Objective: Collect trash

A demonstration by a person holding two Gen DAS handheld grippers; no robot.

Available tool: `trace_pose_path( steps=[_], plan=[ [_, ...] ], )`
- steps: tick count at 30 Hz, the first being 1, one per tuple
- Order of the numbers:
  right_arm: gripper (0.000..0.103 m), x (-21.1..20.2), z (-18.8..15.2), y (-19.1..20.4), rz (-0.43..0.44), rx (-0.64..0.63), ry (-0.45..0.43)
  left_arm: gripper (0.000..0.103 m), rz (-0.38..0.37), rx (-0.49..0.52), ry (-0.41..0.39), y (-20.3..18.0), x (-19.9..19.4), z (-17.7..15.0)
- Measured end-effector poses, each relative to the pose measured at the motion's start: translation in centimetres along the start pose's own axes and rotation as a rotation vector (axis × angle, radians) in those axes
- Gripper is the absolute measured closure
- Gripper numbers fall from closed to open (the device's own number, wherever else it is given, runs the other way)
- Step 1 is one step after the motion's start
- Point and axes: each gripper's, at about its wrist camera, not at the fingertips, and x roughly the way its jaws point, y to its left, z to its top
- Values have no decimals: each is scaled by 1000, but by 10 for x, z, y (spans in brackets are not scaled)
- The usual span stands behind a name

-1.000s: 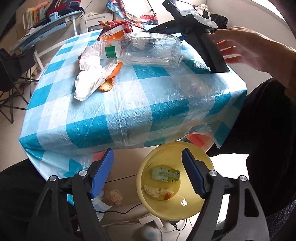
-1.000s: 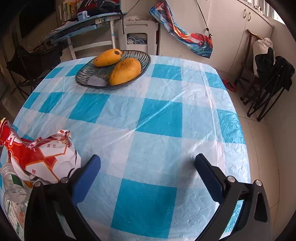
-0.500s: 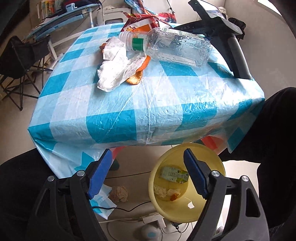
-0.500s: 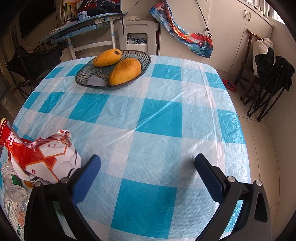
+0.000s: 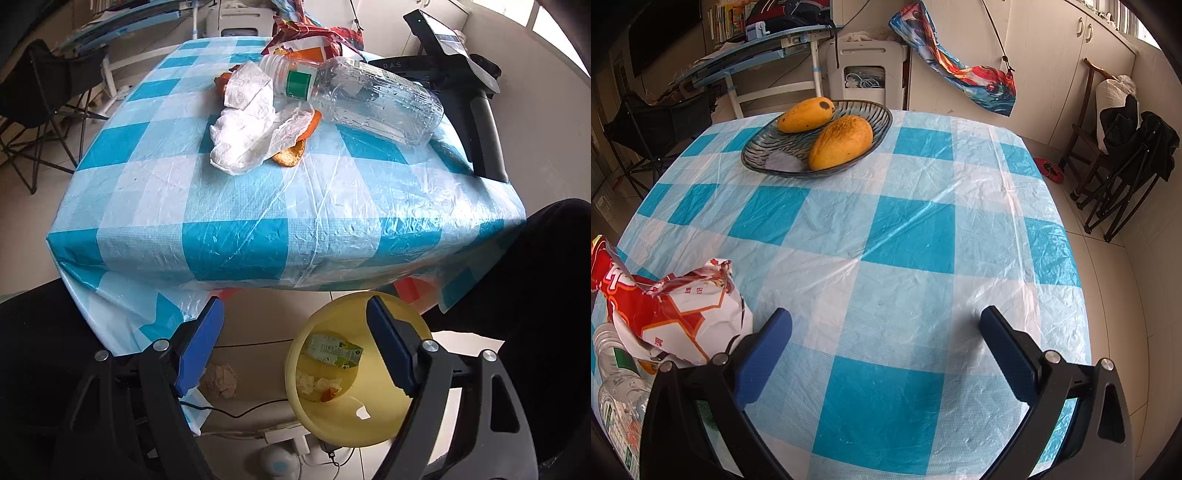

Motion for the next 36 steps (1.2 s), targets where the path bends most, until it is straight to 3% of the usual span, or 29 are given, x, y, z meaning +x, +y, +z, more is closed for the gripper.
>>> trace_pose_path(
  steps=[25,36],
  plan=[
    [6,1,1,0,0,0,0,27,14,14,-16,-3,-4,-1],
    [6,0,0,0,0,0,0,27,4,-49,-115,7,-25,6]
  ],
)
